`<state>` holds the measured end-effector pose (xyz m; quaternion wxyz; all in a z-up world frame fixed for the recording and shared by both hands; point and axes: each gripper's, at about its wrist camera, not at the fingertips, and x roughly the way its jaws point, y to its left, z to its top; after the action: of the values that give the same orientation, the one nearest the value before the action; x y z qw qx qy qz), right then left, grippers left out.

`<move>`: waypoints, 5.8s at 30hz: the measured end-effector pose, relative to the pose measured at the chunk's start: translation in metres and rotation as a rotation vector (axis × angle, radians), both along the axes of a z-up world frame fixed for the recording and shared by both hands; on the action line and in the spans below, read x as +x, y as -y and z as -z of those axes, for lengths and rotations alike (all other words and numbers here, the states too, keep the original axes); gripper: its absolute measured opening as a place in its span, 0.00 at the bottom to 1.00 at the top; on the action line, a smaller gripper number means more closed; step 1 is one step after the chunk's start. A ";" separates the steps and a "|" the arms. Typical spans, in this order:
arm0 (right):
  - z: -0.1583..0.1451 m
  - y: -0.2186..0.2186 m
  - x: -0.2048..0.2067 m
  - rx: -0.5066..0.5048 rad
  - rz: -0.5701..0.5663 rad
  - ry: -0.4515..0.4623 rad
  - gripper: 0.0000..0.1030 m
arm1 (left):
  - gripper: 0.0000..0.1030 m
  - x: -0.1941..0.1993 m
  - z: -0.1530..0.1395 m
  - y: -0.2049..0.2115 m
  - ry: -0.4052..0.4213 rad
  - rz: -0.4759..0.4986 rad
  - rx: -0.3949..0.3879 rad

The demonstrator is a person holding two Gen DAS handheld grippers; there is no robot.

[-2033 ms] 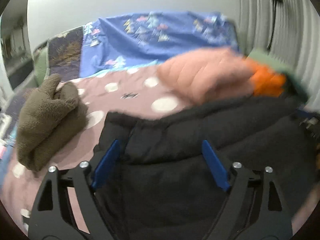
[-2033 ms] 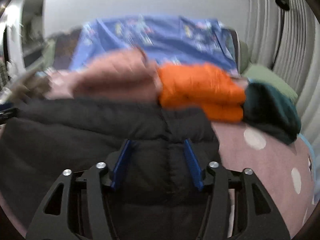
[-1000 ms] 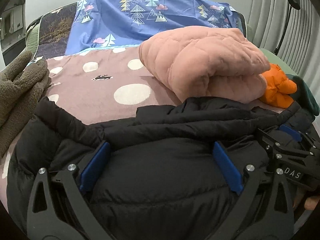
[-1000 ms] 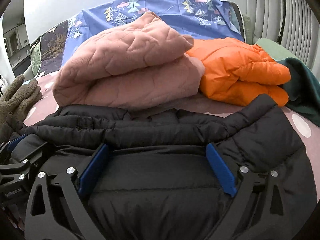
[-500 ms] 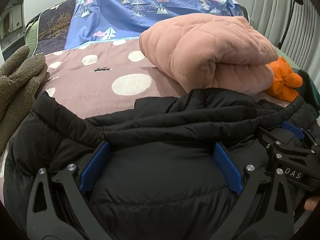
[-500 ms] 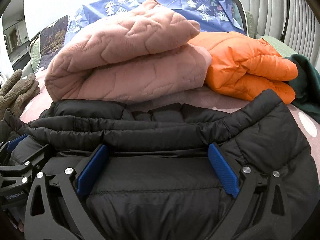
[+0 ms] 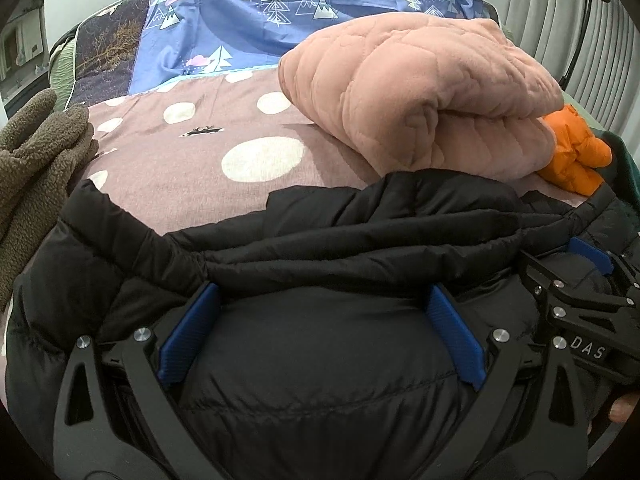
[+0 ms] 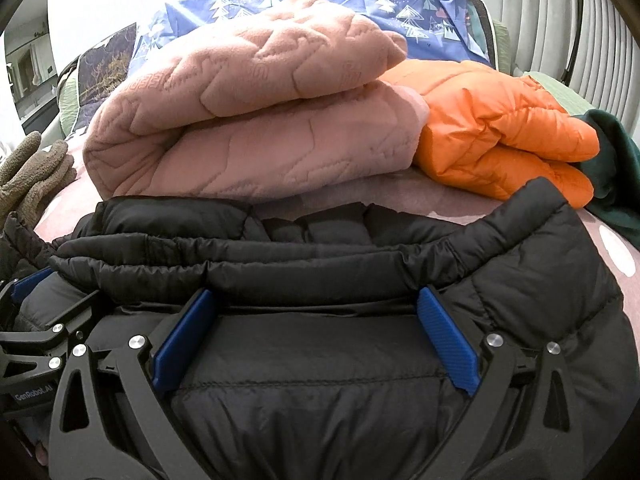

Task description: Fold large clothes

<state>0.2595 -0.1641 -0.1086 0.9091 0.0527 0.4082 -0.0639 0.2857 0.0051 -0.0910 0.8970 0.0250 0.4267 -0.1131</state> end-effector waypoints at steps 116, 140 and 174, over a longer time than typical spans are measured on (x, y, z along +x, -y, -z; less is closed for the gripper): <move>-0.091 -0.031 -0.038 0.223 -0.131 -0.002 0.53 | 0.98 -0.096 0.009 -0.207 -0.119 0.027 -0.454; -0.018 -0.056 -0.008 0.134 -0.148 0.020 0.58 | 0.32 -0.103 0.004 -0.195 -0.106 0.233 -0.603; -0.074 0.018 -0.073 0.458 -0.194 0.022 0.44 | 0.19 -0.127 -0.151 0.005 0.039 0.424 -0.204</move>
<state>0.1861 -0.1820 -0.0341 0.8797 0.2184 0.4055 0.1186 0.1586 0.0005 0.0600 0.8591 0.0254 0.3806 -0.3411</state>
